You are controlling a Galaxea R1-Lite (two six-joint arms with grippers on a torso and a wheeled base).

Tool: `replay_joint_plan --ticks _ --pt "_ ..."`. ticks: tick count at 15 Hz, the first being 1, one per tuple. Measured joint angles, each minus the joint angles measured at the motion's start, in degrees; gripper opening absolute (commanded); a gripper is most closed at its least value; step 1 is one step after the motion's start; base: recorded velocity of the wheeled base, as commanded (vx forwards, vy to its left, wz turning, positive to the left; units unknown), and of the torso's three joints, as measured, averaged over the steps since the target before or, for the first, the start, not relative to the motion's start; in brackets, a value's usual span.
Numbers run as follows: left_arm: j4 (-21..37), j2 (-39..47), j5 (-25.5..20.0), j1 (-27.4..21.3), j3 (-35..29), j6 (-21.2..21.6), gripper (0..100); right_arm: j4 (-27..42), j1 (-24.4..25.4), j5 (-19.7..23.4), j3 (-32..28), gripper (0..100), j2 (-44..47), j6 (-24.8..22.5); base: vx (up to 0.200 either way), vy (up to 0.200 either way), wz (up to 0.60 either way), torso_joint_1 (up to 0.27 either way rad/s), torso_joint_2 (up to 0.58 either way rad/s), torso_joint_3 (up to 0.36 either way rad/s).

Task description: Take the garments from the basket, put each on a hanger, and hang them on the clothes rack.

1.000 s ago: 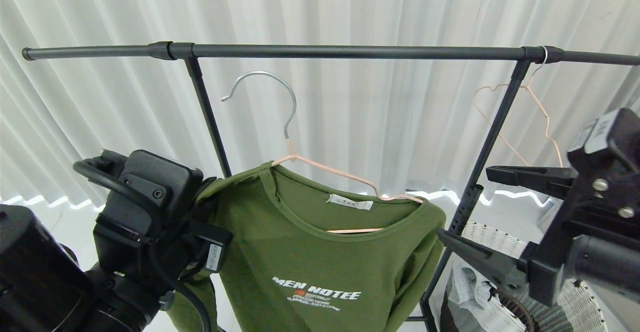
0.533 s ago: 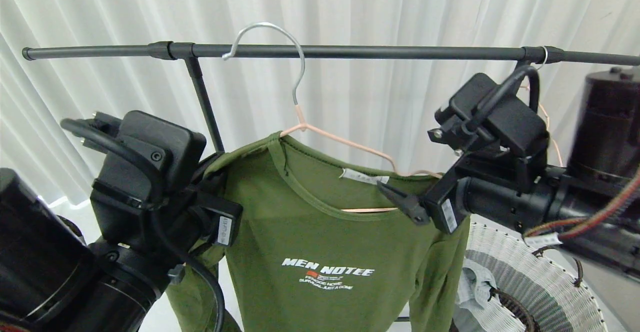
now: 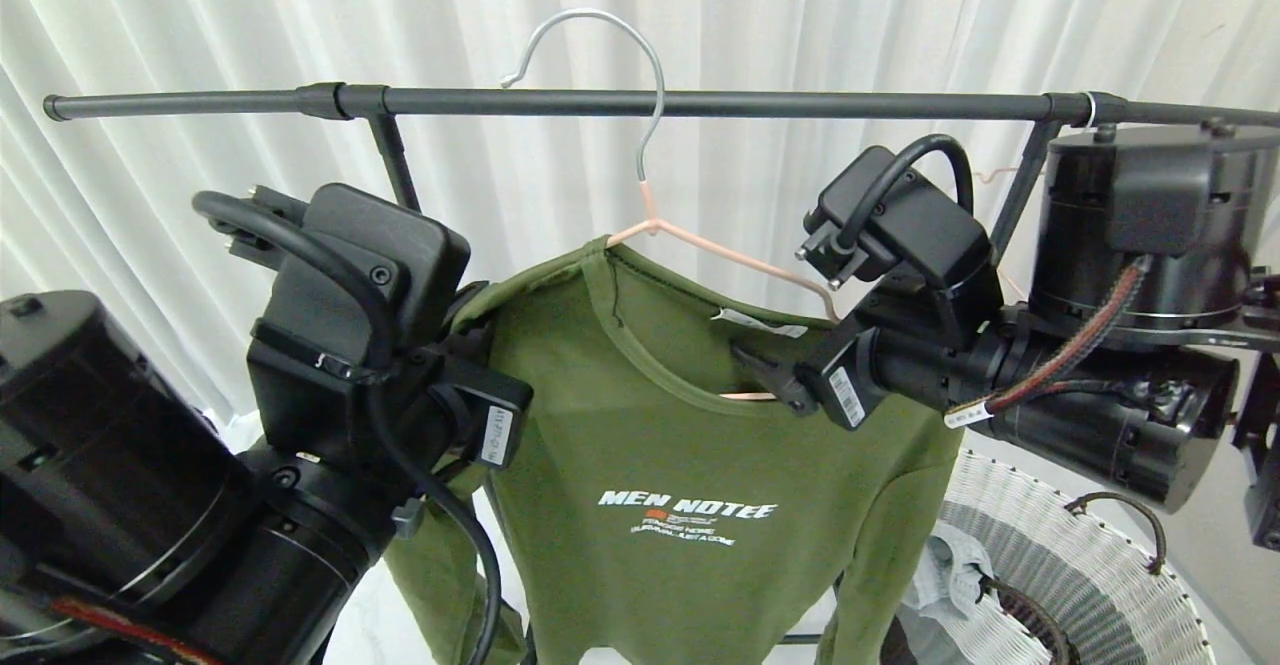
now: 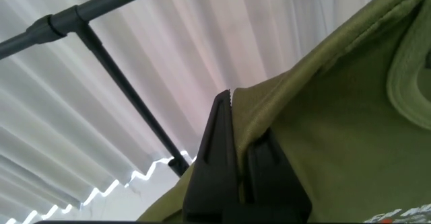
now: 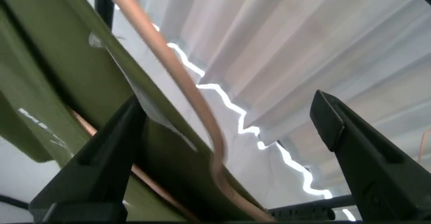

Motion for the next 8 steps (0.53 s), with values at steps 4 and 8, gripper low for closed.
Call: replay_joint_plan --ticks 4,8 --pt "0.0 0.1 0.0 -0.7 -0.2 0.3 0 0.0 -0.3 0.2 0.2 100 0.2 0.0 0.0 0.0 0.0 0.0 0.0 0.0" --pt "0.0 -0.1 0.0 -0.7 -0.2 0.4 0 0.0 -0.4 -0.1 0.4 0 0.2 0.0 0.0 0.0 0.0 0.0 0.0 0.0"
